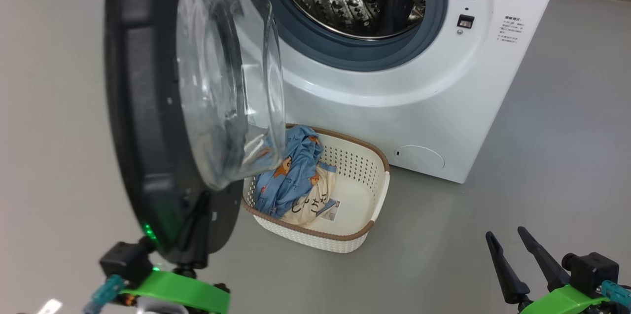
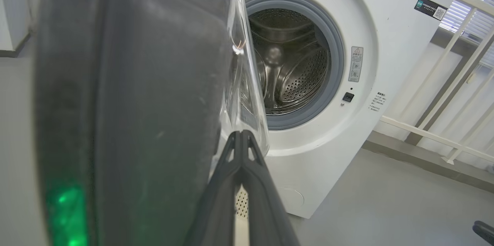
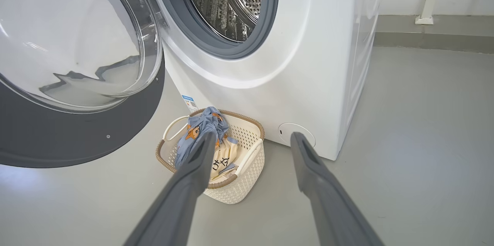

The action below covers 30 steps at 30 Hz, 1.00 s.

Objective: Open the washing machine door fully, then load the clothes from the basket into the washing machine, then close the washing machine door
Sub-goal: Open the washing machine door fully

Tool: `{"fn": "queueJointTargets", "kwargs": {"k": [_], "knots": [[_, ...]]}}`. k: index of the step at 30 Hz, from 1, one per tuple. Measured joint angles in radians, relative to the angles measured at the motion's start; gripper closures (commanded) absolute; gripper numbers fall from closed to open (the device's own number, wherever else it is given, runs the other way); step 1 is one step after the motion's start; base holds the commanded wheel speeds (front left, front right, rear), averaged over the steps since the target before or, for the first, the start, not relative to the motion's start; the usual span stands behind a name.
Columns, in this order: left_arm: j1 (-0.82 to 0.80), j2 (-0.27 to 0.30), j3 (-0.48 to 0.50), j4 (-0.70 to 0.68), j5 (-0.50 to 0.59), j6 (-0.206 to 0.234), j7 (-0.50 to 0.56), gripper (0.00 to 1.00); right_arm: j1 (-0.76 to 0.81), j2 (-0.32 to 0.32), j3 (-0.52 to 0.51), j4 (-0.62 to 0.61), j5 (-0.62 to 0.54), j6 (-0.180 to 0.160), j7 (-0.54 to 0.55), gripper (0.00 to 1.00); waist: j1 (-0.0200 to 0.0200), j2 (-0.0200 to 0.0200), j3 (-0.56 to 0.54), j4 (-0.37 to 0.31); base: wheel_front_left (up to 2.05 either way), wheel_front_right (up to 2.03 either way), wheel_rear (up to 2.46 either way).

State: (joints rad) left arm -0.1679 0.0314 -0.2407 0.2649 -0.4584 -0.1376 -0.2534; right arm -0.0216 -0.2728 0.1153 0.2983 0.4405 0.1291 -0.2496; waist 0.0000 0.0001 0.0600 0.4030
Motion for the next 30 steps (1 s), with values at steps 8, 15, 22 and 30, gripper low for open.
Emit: {"fn": "queueJointTargets", "kwargs": {"k": [8, 15, 22, 30], "knots": [[-0.001, 0.02, 0.167, 0.014, 0.058, 0.0, 0.0, 1.0, -0.001, -0.006, -0.001, -0.007, -0.002, 0.0, 0.0, 0.0, 0.0, 0.0, 0.026, 0.015, 0.0, 0.0, 0.0], [-0.029, 0.039, 0.274, 0.055, 0.096, 0.0, 0.0, 1.0, -0.003, -0.016, -0.002, -0.013, -0.008, 0.0, 0.0, 0.0, 0.0, 0.0, 0.053, 0.022, 0.0, 0.0, 0.0], [-0.097, 0.058, 0.343, 0.123, 0.096, 0.0, 0.001, 1.0, -0.024, -0.028, -0.001, -0.014, -0.009, 0.0, 0.0, 0.0, 0.0, 0.0, 0.08, 0.026, 0.0, 0.0, 0.0], [-0.202, 0.098, 0.426, 0.224, 0.116, 0.0, 0.001, 1.0, -0.044, -0.042, 0.0, -0.015, -0.009, 0.0, 0.0, 0.0, 0.0, 0.0, 0.112, 0.025, 0.0, 0.0, 0.0]]}}
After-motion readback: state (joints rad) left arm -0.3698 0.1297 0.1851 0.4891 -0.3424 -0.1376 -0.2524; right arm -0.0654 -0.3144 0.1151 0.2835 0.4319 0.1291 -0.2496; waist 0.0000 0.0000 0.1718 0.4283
